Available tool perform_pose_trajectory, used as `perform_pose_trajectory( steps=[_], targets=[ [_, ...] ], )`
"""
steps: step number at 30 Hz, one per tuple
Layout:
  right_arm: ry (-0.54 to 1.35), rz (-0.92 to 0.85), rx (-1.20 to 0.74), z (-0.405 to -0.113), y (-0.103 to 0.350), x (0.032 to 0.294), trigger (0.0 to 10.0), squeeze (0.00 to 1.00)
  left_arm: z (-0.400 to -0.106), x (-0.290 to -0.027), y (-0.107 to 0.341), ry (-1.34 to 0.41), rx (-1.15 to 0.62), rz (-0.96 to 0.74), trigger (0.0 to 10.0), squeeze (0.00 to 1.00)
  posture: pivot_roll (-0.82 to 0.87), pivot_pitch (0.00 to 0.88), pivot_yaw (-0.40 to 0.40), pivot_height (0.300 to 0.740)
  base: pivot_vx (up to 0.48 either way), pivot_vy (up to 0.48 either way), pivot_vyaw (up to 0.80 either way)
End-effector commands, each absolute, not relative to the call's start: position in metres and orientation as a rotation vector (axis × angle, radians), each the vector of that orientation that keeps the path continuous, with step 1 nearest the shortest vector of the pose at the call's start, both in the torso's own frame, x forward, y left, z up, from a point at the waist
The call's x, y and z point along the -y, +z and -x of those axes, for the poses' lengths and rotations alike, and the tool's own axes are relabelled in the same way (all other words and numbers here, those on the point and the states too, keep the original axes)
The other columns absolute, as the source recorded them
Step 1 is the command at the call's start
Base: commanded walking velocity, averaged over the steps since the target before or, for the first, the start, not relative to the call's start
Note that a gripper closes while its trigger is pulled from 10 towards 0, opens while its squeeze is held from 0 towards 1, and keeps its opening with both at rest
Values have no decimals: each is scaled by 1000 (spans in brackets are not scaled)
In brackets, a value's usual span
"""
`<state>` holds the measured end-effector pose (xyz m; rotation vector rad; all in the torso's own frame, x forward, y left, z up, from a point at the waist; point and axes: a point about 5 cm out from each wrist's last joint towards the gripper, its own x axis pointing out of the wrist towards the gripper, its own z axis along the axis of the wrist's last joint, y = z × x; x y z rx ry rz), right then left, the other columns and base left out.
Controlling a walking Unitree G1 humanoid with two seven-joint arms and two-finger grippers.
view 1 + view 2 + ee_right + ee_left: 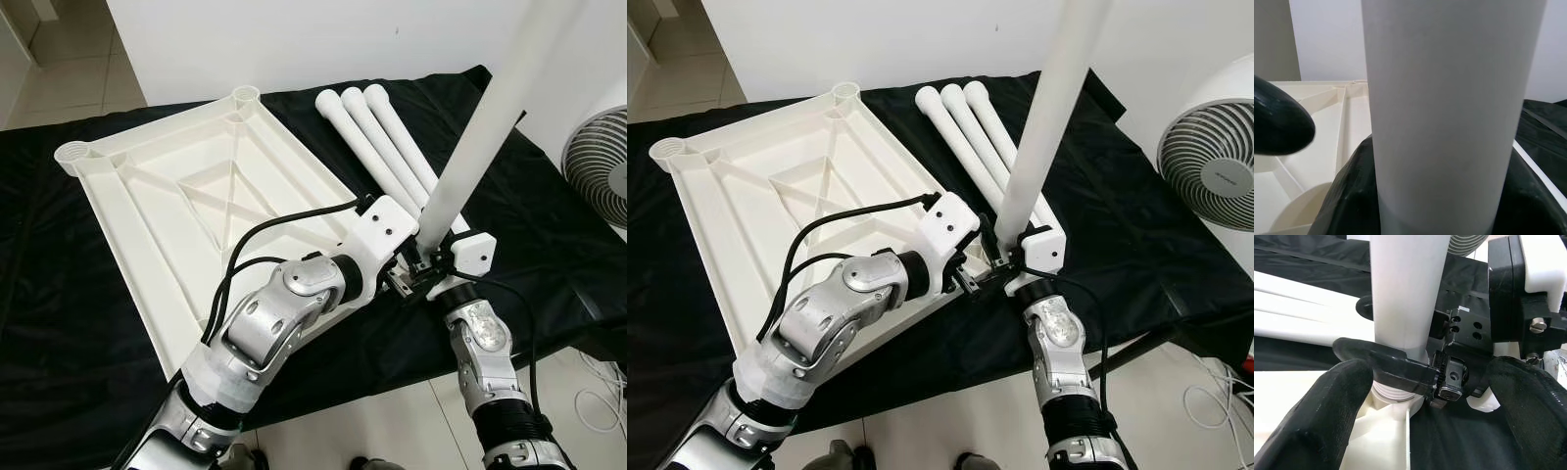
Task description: Building children table
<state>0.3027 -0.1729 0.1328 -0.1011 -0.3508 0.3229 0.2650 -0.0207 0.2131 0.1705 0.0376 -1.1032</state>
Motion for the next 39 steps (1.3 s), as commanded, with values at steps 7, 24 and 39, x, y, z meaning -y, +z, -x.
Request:
perform_pose_trajectory(
  steps=[7, 24, 39],
  targets=[
    [248, 32, -81, -288, 54, 187, 10000, 0, -264, 20, 213, -1098, -43, -173, 10000, 0, -96, 143, 71, 740, 0, 0, 0],
    [297, 88, -121, -310, 71, 182, 10000, 0, -264, 20, 214, -1090, -42, -168, 10000, 0, -95, 137, 62, 740, 0, 0, 0],
    [311, 113, -153, -330, 89, 184, 10000, 0, -265, 21, 215, -1090, -33, -169, 10000, 0, -98, 130, 57, 740, 0, 0, 0]
  ],
)
